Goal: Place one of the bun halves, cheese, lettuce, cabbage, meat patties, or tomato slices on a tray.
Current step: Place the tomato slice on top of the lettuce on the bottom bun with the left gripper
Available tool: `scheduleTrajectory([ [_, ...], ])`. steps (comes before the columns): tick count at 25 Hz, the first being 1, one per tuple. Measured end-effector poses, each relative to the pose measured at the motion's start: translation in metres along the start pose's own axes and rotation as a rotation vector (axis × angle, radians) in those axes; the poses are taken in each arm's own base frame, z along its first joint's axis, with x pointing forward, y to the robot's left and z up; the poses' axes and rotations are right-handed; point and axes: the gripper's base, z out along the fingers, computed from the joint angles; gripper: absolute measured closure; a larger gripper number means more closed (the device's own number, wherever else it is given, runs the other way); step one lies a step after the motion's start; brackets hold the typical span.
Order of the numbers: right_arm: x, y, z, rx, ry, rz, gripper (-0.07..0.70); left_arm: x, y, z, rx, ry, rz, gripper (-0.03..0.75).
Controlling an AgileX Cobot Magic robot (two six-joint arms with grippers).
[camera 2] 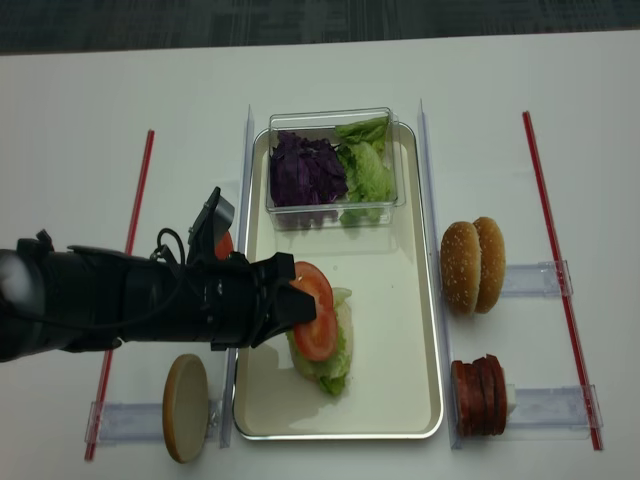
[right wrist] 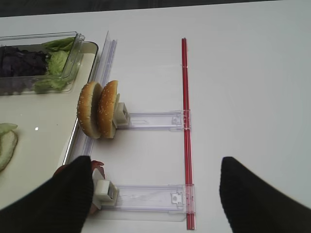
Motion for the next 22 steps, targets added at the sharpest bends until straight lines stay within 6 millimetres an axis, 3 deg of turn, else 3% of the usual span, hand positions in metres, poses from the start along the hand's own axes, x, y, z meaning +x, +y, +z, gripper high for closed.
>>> scheduleTrajectory([
  [22,0.0000,0.0000,0.0000,0.000,0.000,0.000,0.071,-0.0007,0.0000,0.0000,0.000,-0.007,-0.006,0.659],
])
